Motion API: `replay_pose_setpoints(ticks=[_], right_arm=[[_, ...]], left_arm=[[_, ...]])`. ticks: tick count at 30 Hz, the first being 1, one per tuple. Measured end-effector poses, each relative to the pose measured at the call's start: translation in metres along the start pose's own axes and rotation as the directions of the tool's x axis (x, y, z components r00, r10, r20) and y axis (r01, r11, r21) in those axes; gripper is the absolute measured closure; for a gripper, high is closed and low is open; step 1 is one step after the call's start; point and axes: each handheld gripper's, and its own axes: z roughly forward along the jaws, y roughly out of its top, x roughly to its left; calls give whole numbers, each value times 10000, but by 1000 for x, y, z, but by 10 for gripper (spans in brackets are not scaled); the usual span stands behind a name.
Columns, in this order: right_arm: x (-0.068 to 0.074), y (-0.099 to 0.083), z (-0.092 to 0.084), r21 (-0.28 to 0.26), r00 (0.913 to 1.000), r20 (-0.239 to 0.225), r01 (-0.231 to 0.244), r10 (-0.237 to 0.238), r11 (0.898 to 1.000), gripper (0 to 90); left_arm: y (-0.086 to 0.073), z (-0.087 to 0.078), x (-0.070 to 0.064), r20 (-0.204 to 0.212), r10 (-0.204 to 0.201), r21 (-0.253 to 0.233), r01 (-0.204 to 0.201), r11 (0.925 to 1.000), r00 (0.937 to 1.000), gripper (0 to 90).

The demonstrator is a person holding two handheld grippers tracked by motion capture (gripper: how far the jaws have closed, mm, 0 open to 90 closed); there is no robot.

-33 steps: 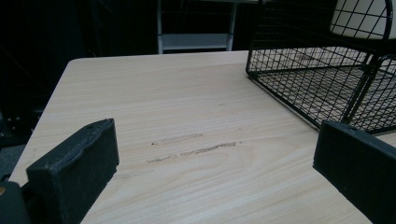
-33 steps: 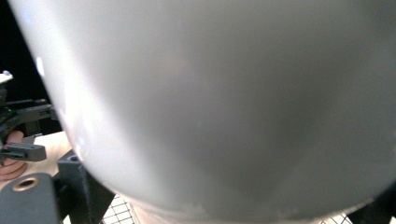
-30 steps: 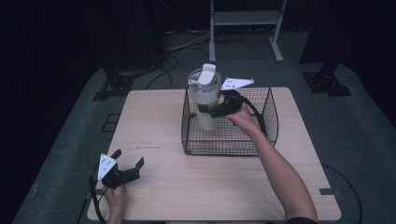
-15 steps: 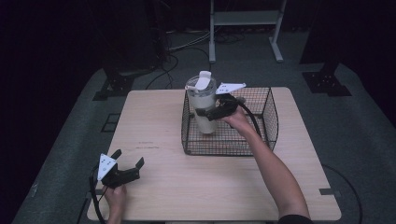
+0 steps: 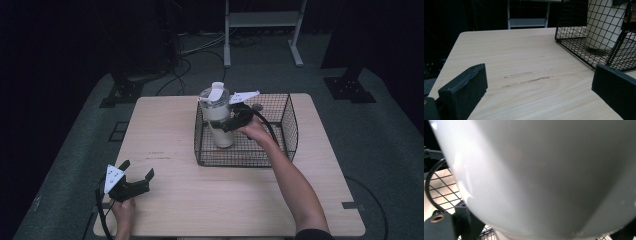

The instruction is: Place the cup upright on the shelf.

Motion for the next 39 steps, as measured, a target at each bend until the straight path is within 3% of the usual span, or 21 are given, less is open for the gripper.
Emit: replay_pose_setpoints(ticks=[5, 12, 24, 39], right_arm=[[-4, -6, 5, 254, 10000, 1, 6, -6, 9997, 82], [-9, -10, 2, 85, 9999, -152, -80, 81, 9999, 81], [-9, -20, -7, -153, 9963, -204, 833, -836, 9964, 80], [-8, -25, -13, -289, 9975, -54, 696, -698, 9972, 81]], left_arm=[[0, 0, 0, 11, -20, -11, 20, 10000, 10000, 0], [0, 0, 0, 20, -1, -2, 1, 10000, 10000, 0], [0, 1, 0, 26, 57, 46, -57, 10000, 10000, 0], [0, 0, -1, 18, 75, 49, -75, 10000, 10000, 0]])
